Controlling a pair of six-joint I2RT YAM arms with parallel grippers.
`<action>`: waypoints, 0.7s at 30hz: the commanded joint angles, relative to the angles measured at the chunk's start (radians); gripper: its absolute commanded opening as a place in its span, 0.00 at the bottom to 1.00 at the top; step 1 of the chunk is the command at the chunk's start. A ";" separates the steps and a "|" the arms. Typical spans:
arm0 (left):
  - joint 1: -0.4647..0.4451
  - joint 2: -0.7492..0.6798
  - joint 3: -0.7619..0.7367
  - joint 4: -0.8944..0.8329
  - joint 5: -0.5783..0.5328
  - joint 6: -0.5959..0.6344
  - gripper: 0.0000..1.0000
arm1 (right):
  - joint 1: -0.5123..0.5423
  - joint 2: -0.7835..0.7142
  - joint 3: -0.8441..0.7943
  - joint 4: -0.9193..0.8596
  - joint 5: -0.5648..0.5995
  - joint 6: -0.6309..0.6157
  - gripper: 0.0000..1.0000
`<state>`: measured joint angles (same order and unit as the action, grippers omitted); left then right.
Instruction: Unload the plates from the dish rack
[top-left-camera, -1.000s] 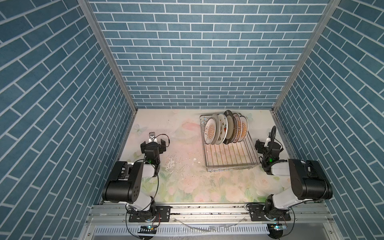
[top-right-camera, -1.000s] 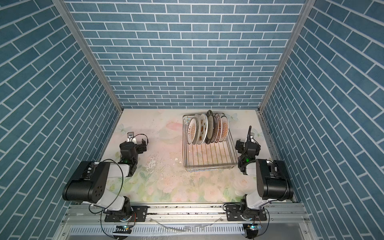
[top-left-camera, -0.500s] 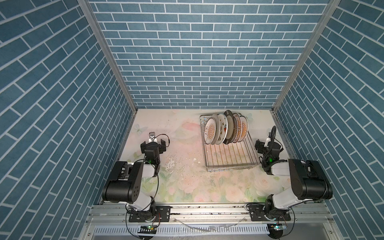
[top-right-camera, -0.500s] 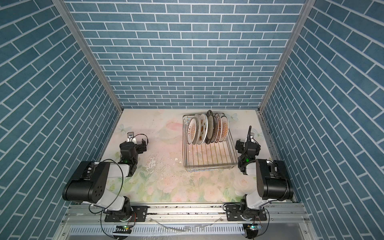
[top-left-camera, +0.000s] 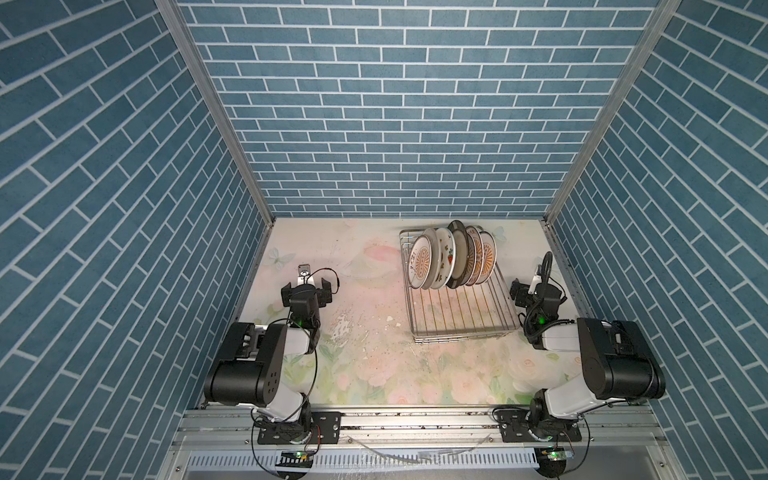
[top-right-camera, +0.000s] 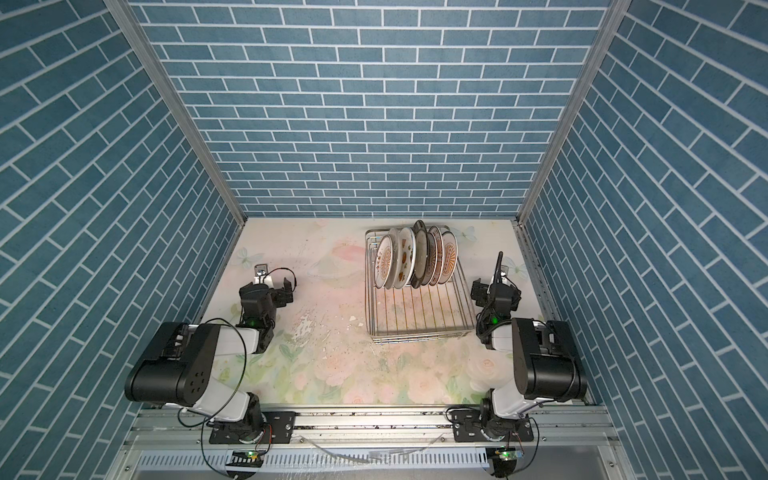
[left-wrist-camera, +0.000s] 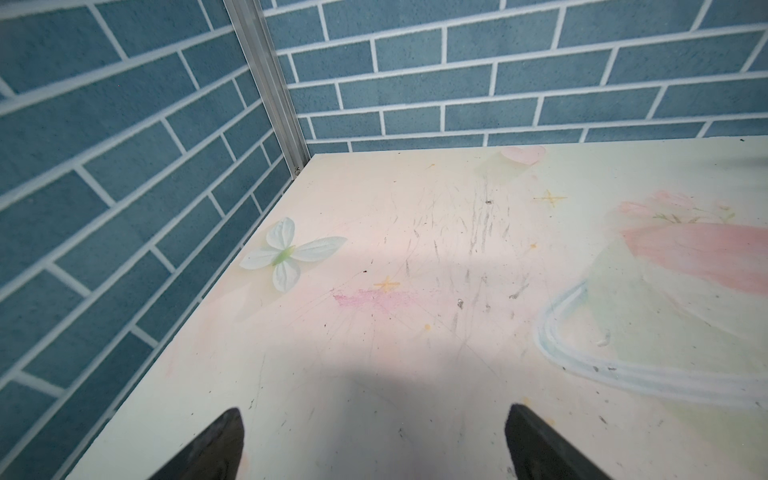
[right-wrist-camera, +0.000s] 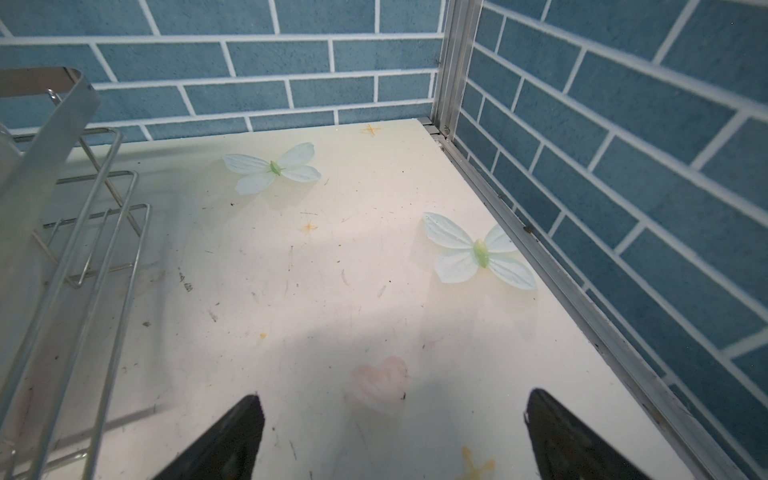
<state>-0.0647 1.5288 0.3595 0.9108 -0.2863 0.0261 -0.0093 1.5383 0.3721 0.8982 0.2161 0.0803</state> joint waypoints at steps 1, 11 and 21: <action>0.000 0.002 0.002 0.007 0.004 0.000 1.00 | -0.002 0.003 0.000 0.015 -0.007 -0.005 0.99; 0.000 0.002 0.002 0.007 0.004 0.000 1.00 | -0.001 0.003 -0.001 0.015 -0.007 -0.005 0.99; 0.000 0.001 0.001 0.010 0.003 0.000 1.00 | -0.002 -0.008 -0.021 0.041 -0.003 -0.004 0.99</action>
<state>-0.0647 1.5288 0.3595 0.9108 -0.2863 0.0261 -0.0093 1.5383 0.3714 0.9005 0.2165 0.0803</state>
